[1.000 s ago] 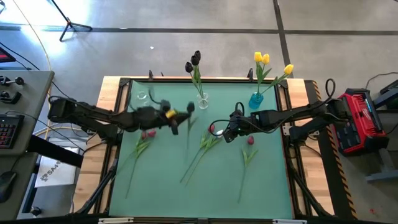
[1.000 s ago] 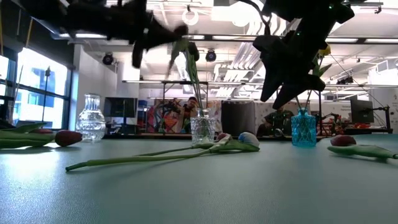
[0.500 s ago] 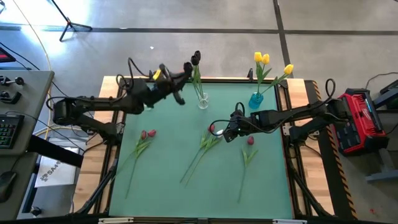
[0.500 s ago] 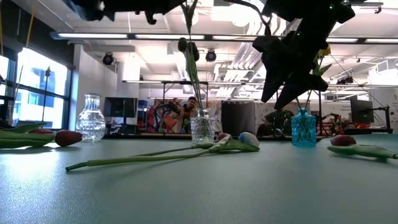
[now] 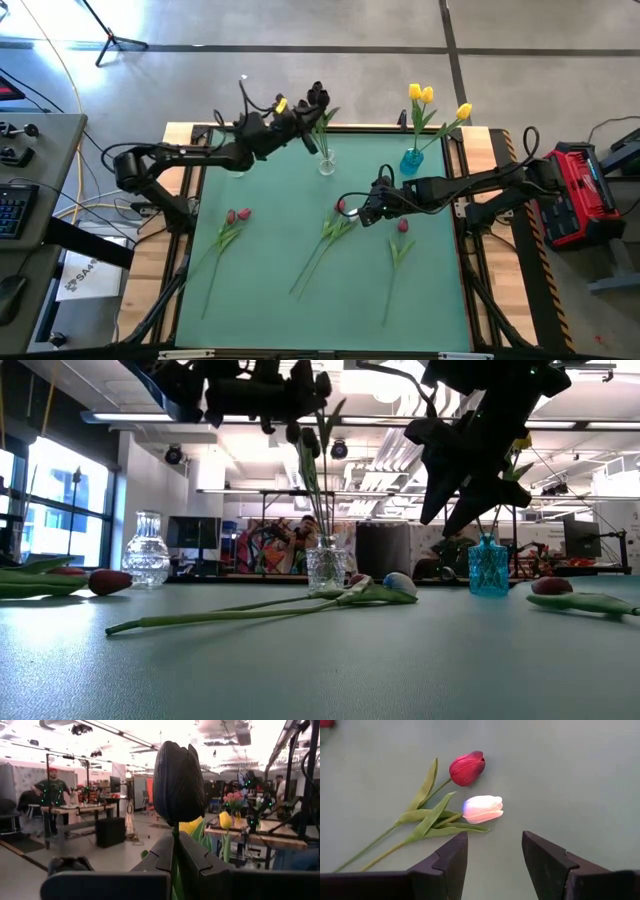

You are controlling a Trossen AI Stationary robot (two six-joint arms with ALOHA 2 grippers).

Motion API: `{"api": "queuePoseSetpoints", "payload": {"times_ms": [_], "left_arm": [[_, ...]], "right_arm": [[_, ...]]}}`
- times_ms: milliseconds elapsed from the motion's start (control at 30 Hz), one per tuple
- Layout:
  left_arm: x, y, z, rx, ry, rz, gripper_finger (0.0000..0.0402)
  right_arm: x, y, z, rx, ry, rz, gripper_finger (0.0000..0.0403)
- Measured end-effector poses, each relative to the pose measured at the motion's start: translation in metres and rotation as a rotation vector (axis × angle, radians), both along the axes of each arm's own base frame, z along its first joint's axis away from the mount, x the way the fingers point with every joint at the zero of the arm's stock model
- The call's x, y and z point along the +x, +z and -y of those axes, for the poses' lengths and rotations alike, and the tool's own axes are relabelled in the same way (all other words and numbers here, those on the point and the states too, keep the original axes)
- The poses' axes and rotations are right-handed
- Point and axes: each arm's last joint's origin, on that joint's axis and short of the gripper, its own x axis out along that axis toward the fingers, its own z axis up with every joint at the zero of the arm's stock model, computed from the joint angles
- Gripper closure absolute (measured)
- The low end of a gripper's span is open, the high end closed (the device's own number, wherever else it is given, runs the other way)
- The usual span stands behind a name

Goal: Sort flowers into vase by color
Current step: Put the black tulip into the right transparent vase

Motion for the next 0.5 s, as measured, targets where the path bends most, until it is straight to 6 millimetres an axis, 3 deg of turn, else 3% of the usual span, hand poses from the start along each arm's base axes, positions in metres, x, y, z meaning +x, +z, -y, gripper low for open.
{"api": "queuePoseSetpoints", "payload": {"times_ms": [267, 500], "left_arm": [[0.003, -0.005, -0.001, -0.012, 0.012, -0.021, 0.0394], [0.004, -0.014, -0.003, -0.098, 0.034, -0.081, 0.0333]], "right_arm": [[0.0, 0.0, 0.0, 0.001, -0.002, -0.002, 0.0226], [0.0, 0.0, 0.0, 0.002, -0.002, -0.004, 0.0226]]}}
